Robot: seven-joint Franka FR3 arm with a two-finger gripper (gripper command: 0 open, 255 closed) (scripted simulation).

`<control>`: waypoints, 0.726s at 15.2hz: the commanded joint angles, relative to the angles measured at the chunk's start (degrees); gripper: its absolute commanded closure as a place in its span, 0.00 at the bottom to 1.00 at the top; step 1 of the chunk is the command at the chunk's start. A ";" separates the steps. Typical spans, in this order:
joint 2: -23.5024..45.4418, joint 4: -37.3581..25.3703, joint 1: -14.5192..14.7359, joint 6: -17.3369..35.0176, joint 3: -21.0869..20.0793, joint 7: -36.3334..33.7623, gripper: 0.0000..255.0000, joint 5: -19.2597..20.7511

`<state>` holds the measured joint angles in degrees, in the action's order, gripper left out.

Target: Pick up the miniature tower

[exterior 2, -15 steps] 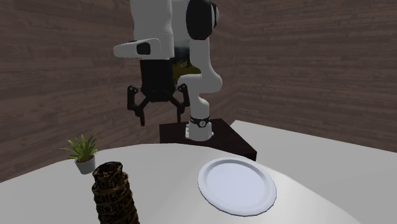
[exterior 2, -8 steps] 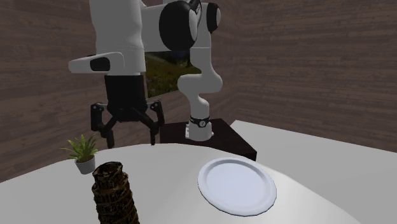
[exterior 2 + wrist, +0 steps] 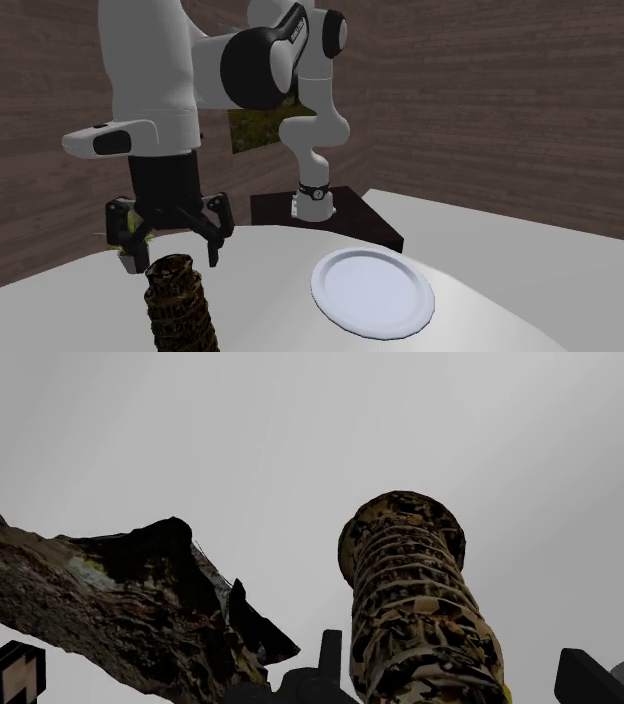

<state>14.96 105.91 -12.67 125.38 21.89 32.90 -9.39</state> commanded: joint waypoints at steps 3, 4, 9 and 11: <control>1.19 1.19 -0.24 2.31 -0.20 0.66 0.00 -0.75; 1.18 1.20 -0.24 2.31 -0.20 0.66 0.00 -0.74; 1.22 1.13 -0.25 2.27 -0.20 0.66 1.00 -0.75; 1.26 1.07 -0.28 2.24 -0.20 0.69 1.00 -0.77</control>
<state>16.11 106.95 -12.95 127.64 21.70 33.60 -10.17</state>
